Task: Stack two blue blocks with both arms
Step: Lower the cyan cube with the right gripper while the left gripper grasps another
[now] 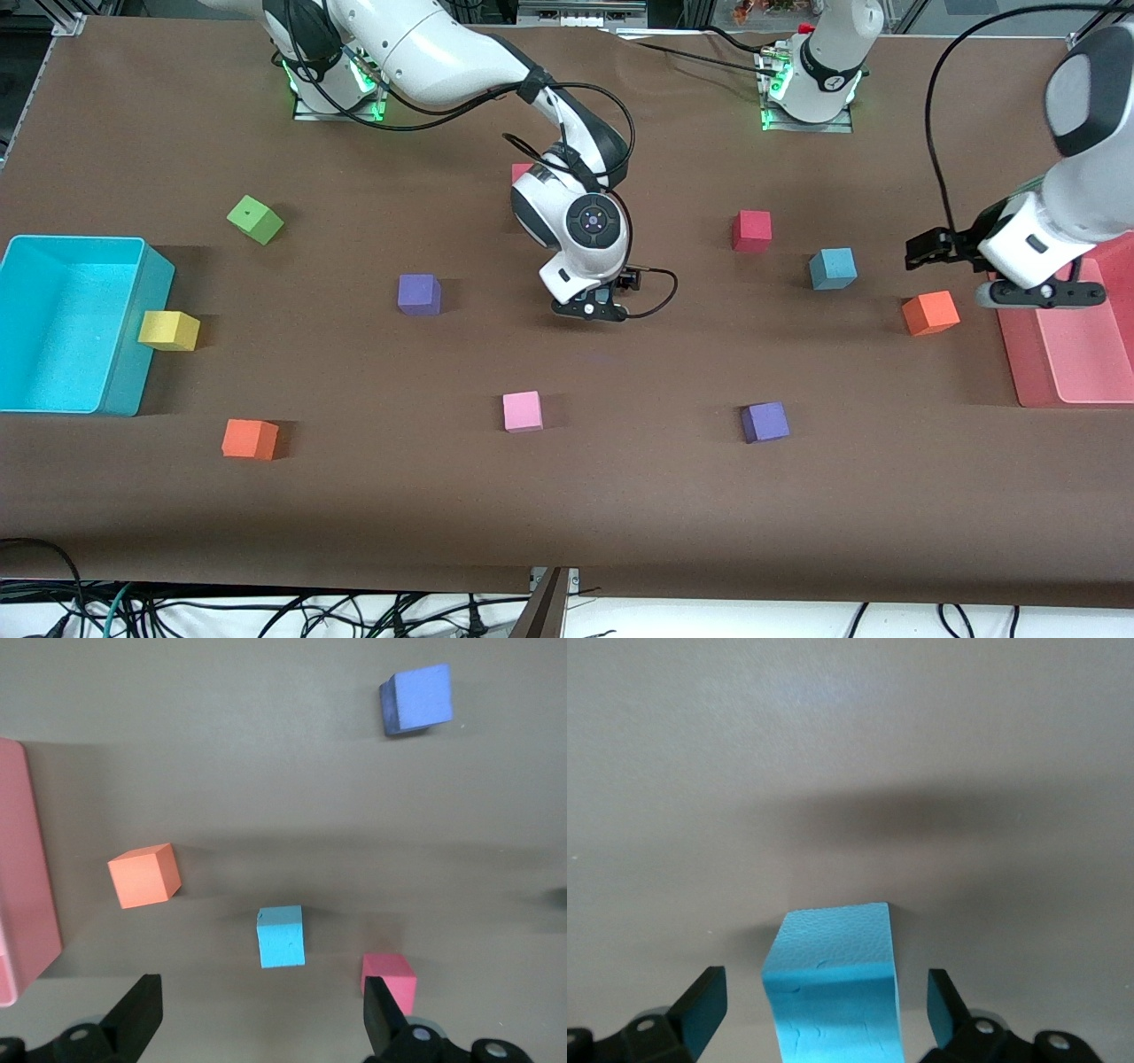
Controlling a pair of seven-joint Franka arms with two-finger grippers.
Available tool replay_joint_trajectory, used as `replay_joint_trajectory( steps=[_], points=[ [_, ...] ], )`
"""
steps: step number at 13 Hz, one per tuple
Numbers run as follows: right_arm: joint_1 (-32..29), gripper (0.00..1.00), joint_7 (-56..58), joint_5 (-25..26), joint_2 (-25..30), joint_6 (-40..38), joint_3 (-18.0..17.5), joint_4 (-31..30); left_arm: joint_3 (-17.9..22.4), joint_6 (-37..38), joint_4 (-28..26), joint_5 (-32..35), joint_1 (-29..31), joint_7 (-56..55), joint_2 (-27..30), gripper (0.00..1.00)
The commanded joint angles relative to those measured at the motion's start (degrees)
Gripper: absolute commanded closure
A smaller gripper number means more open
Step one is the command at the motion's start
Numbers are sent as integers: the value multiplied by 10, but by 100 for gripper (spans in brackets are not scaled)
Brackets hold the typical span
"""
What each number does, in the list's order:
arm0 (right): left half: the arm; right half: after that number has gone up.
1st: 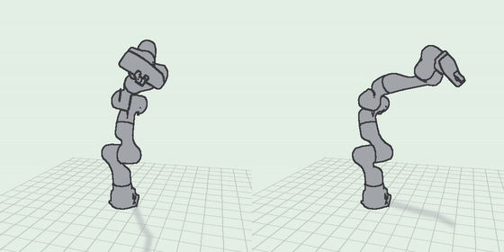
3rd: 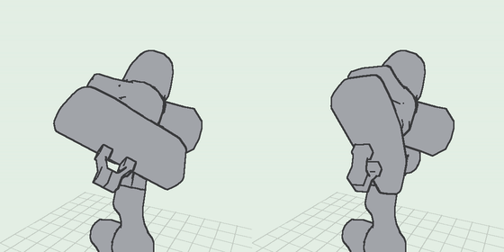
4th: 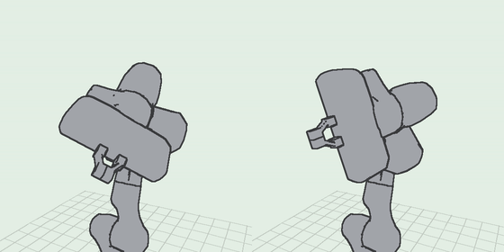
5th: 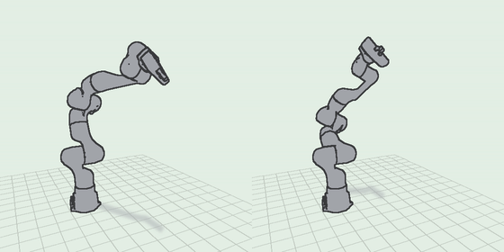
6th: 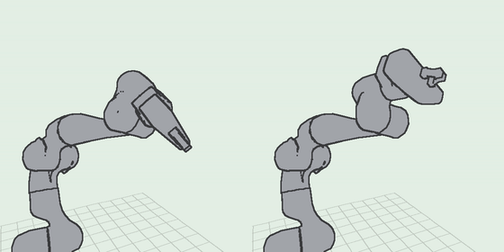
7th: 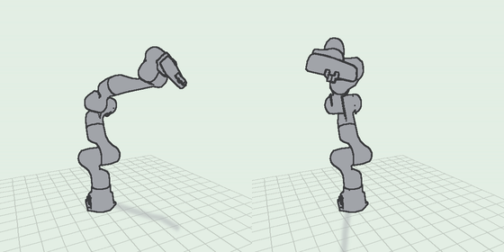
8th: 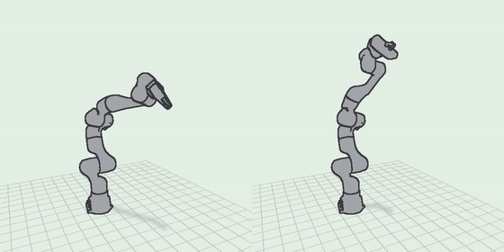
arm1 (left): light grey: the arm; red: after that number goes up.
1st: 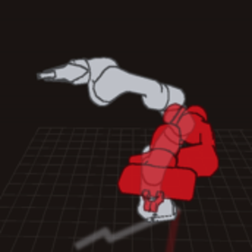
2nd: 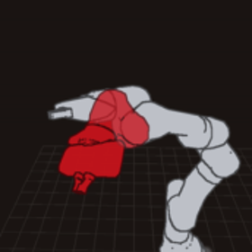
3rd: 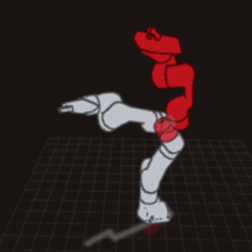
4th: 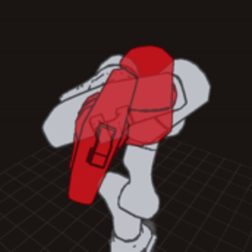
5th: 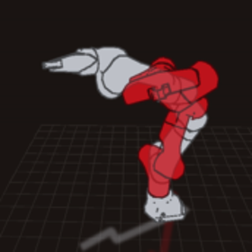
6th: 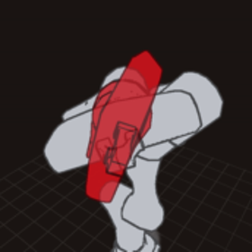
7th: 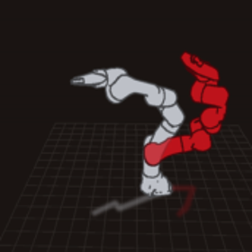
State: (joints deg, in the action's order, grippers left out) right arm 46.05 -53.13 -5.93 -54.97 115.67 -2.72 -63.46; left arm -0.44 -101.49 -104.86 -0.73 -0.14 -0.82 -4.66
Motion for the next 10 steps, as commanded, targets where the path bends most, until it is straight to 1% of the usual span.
replay_joint_trajectory(
  steps=[1,3,5,6,8,10],
  points=[
    [-16,0,13,-7,25,-11,-5,3,1,-73,-95,7,-3,-5,33,0],
    [-17,0,15,-7,36,-18,-5,3,2,-132,-149,7,-2,-5,34,0],
    [-19,0,33,-7,45,-33,-5,3,1,-204,-215,7,-2,-3,33,0],
    [-21,0,58,-8,52,-34,-5,2,1,-243,-251,7,-1,-3,33,0],
    [-21,0,126,-9,82,-44,-6,-1,1,-309,-305,6,0,-3,33,0],
    [-21,0,167,-9,97,-42,-6,0,1,-346,-342,4,0,-4,33,0]
  ],
)
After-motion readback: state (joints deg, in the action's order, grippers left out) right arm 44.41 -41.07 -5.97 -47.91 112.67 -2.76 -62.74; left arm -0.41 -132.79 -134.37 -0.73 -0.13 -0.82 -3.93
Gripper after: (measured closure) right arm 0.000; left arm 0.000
